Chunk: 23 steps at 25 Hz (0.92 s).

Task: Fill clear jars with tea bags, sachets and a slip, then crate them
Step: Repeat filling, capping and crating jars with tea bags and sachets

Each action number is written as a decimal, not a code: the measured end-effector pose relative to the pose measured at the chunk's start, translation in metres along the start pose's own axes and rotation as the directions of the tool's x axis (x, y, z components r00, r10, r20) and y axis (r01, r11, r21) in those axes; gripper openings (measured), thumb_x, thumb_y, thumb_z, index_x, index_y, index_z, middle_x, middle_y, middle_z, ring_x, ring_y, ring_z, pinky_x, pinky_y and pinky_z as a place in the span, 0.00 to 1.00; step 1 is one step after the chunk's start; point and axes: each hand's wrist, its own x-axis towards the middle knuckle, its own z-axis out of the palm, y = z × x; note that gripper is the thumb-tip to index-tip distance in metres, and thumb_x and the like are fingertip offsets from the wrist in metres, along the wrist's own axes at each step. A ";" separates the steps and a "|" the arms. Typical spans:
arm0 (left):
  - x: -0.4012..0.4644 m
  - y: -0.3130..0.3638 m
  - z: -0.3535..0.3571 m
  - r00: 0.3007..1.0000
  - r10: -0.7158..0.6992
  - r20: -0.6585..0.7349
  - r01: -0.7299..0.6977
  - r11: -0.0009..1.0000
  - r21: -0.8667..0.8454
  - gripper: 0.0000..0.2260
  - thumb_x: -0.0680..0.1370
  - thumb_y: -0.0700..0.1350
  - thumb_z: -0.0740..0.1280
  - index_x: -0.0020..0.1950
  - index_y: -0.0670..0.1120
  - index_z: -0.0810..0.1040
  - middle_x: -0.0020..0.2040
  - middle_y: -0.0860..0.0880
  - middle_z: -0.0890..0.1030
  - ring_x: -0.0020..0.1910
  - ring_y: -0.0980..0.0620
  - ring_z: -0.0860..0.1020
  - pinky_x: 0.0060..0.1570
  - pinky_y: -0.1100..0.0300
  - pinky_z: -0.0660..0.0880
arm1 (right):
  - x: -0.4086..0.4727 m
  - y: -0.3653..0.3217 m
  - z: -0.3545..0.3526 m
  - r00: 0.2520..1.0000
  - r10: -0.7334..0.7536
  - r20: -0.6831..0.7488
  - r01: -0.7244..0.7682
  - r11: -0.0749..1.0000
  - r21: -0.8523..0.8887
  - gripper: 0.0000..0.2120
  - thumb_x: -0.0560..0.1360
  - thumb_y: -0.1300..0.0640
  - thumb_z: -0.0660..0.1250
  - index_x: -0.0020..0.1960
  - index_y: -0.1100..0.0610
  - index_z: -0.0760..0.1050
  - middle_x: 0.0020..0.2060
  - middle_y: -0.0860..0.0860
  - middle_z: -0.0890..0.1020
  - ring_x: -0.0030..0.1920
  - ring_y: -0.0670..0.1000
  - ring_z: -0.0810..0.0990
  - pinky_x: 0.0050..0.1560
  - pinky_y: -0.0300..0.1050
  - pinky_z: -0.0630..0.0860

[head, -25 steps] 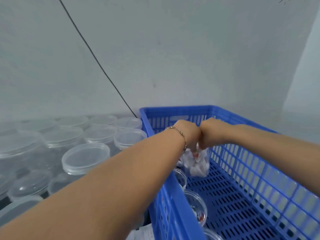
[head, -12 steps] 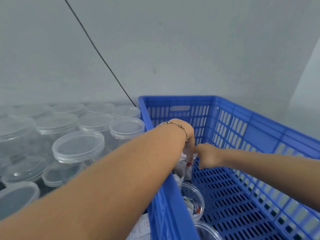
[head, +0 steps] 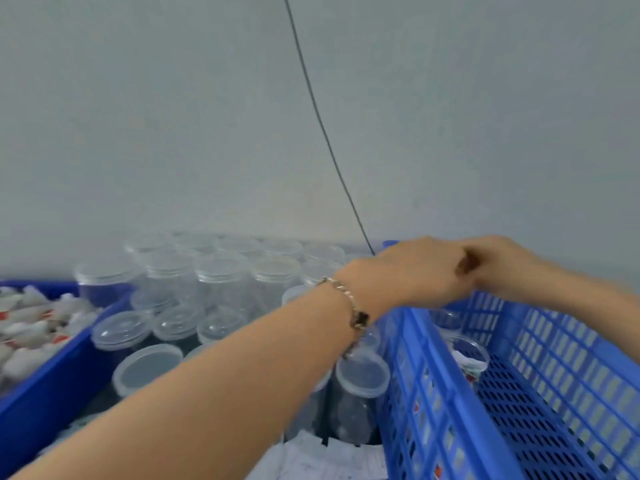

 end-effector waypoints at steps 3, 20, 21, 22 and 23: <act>-0.057 -0.022 -0.027 0.996 -0.066 -0.064 0.056 0.987 -0.149 0.13 0.76 0.45 0.66 0.60 0.46 0.80 0.58 0.45 0.81 0.58 0.46 0.77 0.57 0.54 0.73 | -0.010 -0.064 0.006 0.991 -0.131 0.011 0.132 0.986 -0.100 0.10 0.66 0.59 0.66 0.28 0.49 0.71 0.23 0.44 0.74 0.29 0.45 0.73 0.29 0.32 0.66; -0.126 -0.119 0.064 0.676 -0.731 0.097 0.659 0.540 -0.523 0.35 0.73 0.48 0.73 0.72 0.35 0.60 0.67 0.41 0.70 0.65 0.43 0.71 0.51 0.59 0.68 | 0.002 -0.139 0.109 0.937 0.317 0.149 -0.316 0.948 -0.032 0.09 0.72 0.69 0.59 0.36 0.59 0.67 0.29 0.53 0.73 0.27 0.49 0.73 0.23 0.37 0.63; -0.127 -0.119 0.067 0.685 -0.723 0.090 0.646 0.546 -0.533 0.30 0.73 0.47 0.73 0.69 0.36 0.65 0.64 0.44 0.72 0.63 0.44 0.73 0.49 0.59 0.68 | 0.001 -0.142 0.111 0.935 0.321 0.152 -0.319 0.947 -0.041 0.09 0.72 0.69 0.60 0.35 0.59 0.66 0.29 0.53 0.72 0.27 0.48 0.71 0.23 0.38 0.62; -0.129 -0.119 0.069 0.697 -0.713 0.075 0.628 0.557 -0.543 0.23 0.73 0.46 0.73 0.63 0.39 0.70 0.59 0.45 0.75 0.57 0.45 0.74 0.47 0.59 0.68 | 0.000 -0.144 0.113 0.934 0.322 0.157 -0.319 0.947 -0.047 0.10 0.71 0.69 0.60 0.34 0.59 0.65 0.29 0.53 0.71 0.27 0.48 0.70 0.23 0.38 0.62; -0.131 -0.119 0.070 0.710 -0.703 0.048 0.604 0.572 -0.555 0.15 0.73 0.45 0.72 0.55 0.43 0.72 0.54 0.46 0.77 0.51 0.46 0.75 0.45 0.59 0.68 | -0.002 -0.147 0.113 0.934 0.319 0.159 -0.316 0.948 -0.046 0.10 0.71 0.69 0.60 0.34 0.59 0.65 0.29 0.53 0.71 0.28 0.48 0.70 0.23 0.39 0.62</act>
